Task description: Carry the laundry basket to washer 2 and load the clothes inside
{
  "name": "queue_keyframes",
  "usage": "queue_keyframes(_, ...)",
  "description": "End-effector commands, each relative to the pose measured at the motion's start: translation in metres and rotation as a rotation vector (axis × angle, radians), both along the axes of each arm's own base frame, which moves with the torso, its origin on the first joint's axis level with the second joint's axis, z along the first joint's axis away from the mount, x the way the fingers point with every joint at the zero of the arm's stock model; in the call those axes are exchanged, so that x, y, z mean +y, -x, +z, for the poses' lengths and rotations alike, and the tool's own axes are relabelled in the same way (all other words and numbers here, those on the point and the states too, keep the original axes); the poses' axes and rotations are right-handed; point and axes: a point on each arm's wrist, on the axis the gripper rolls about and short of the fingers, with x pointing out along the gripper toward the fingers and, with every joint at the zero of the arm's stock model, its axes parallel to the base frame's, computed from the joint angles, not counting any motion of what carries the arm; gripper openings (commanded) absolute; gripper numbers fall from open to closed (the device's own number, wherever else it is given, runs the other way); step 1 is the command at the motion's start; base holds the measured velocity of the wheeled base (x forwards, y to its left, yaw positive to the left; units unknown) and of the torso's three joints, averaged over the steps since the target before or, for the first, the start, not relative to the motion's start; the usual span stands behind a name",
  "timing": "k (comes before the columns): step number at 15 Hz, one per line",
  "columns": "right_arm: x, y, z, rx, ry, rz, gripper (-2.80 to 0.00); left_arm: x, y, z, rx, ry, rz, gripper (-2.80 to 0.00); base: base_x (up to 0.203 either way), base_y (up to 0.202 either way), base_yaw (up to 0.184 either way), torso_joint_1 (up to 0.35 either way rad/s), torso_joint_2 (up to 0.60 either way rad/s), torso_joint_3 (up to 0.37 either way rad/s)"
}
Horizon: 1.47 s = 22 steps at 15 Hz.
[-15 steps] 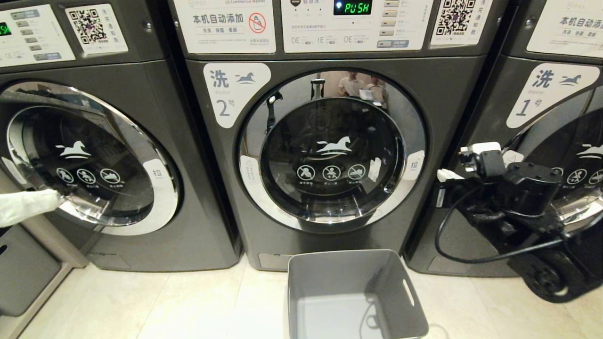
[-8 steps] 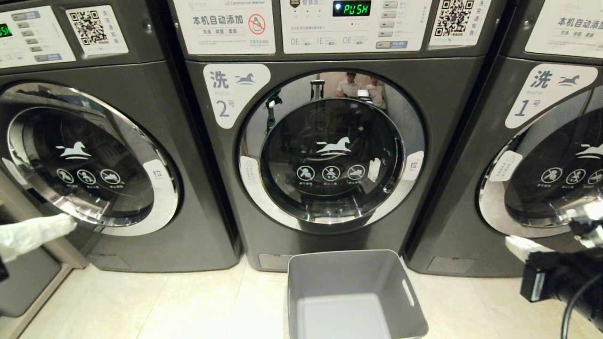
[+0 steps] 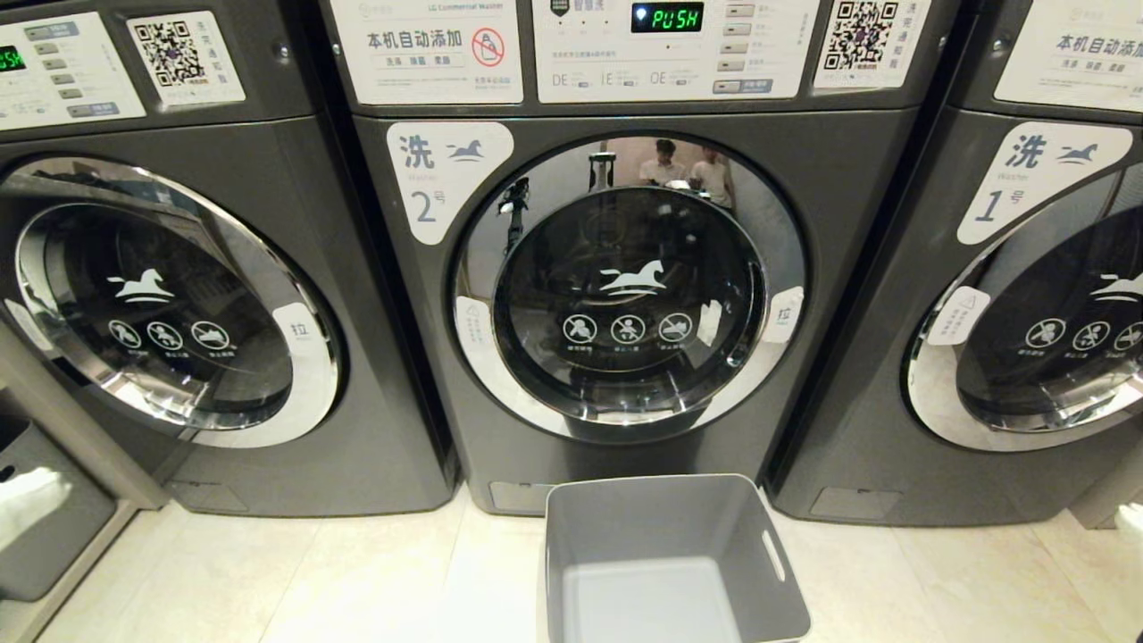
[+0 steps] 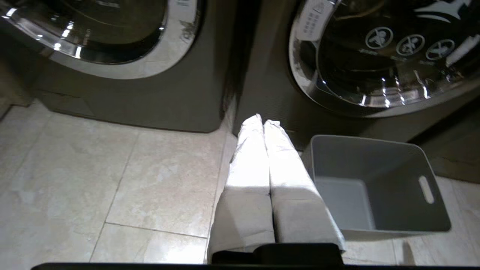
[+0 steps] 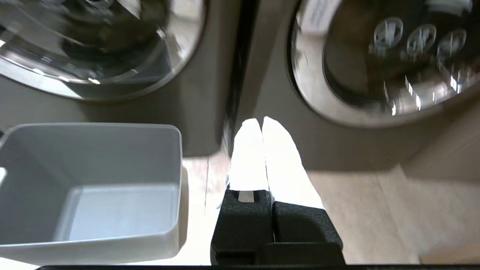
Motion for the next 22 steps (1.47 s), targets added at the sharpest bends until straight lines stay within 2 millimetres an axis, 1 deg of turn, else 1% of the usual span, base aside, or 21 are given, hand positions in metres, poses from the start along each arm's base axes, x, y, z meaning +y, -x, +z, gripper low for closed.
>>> queue_keyframes(1, 0.001, 0.027, -0.006, -0.114, 0.023, 0.036, -2.80, 0.010, 0.013, 0.000, -0.052, 0.000, 0.130, -2.80, 0.000, 0.000, 0.000, 0.000, 0.00, 0.000)
queue_keyframes(3, 0.002, 0.041, -0.010, -0.150, 0.045, 0.082, -2.80, 0.017, 0.023, -0.004, -0.075, -0.010, 0.311, -2.80, 0.000, 0.000, 0.000, 0.000, 0.00, 0.000)
queue_keyframes(4, 0.002, 0.047, -0.016, -0.140, 0.058, 0.105, -2.80, 0.019, 0.030, -0.013, -0.076, -0.014, 0.362, -2.80, 0.000, 0.000, 0.000, 0.000, 0.00, 0.000)
queue_keyframes(6, 0.003, 0.064, -0.030, -0.128, 0.083, 0.151, -2.80, 0.020, 0.042, -0.034, -0.077, -0.018, 0.428, -2.80, 0.000, 0.000, 0.000, 0.000, 0.00, 0.000)
queue_keyframes(8, 0.004, 0.077, -0.056, 0.007, 0.067, 0.196, -2.80, 0.020, 0.054, -0.056, -0.083, -0.016, 0.451, -2.80, 0.000, 0.000, 0.000, 0.000, 0.00, 0.000)
queue_keyframes(9, 0.004, 0.079, -0.062, 0.039, 0.056, 0.213, -2.80, 0.020, 0.058, -0.067, -0.084, -0.016, 0.456, -2.80, 0.000, 0.000, 0.000, 0.000, 0.00, 0.000)
queue_keyframes(10, 0.004, 0.080, -0.062, 0.029, 0.051, 0.217, -2.80, 0.019, 0.062, -0.080, -0.081, -0.016, 0.451, -2.80, 0.000, 0.000, 0.000, 0.000, 0.00, 0.000)
queue_keyframes(11, 0.004, 0.081, -0.062, 0.007, 0.053, 0.213, -2.80, 0.018, 0.064, -0.090, -0.076, -0.017, 0.423, -2.80, 0.000, 0.000, 0.000, 0.000, 0.00, 0.000)
queue_keyframes(12, 0.004, 0.084, -0.062, -0.019, 0.056, 0.205, -2.80, 0.017, 0.063, -0.096, -0.064, -0.013, 0.346, -2.80, 0.000, 0.000, 0.000, 0.000, 0.00, 0.000)
queue_keyframes(13, 0.004, 0.086, -0.063, -0.040, 0.057, 0.199, -2.80, 0.014, 0.062, -0.099, -0.064, -0.003, 0.232, -2.80, 0.000, 0.000, 0.000, 0.000, 0.00, 0.000)
queue_keyframes(14, 0.003, 0.089, -0.063, -0.078, 0.060, 0.195, -2.80, 0.012, 0.061, -0.109, -0.040, -0.011, 0.118, -2.80, 0.000, 0.000, 0.000, 0.000, 0.00, 0.000)
queue_keyframes(16, 0.003, 0.095, -0.063, -0.173, 0.067, 0.188, -2.80, 0.011, 0.059, -0.139, -0.011, -0.091, 0.021, -2.80, 0.000, 0.000, 0.000, 0.000, 0.00, 0.000)
queue_keyframes(17, 0.003, 0.096, -0.057, -0.231, 0.071, 0.184, -2.80, 0.011, 0.062, -0.145, -0.057, -0.139, -0.026, -2.80, 0.000, 0.000, 0.000, 0.000, 0.00, 0.000)
queue_keyframes(18, 0.003, 0.097, -0.053, -0.267, 0.074, 0.183, -2.80, 0.010, 0.064, -0.146, -0.101, -0.175, -0.063, -2.80, 0.000, 0.000, 0.000, 0.000, 0.00, 0.000)
queue_keyframes(21, 0.003, 0.097, -0.053, -0.268, 0.068, 0.184, -2.80, 0.011, 0.076, -0.151, -0.211, -0.217, -0.051, -2.80, 0.000, 0.000, 0.000, 0.000, 0.00, 0.000)
queue_keyframes(22, 0.003, 0.097, -0.053, -0.268, 0.060, 0.186, -2.80, 0.011, 0.077, -0.153, -0.211, -0.219, -0.045, -2.80, 0.000, 0.000, 0.000, 0.000, 0.00, 0.000)
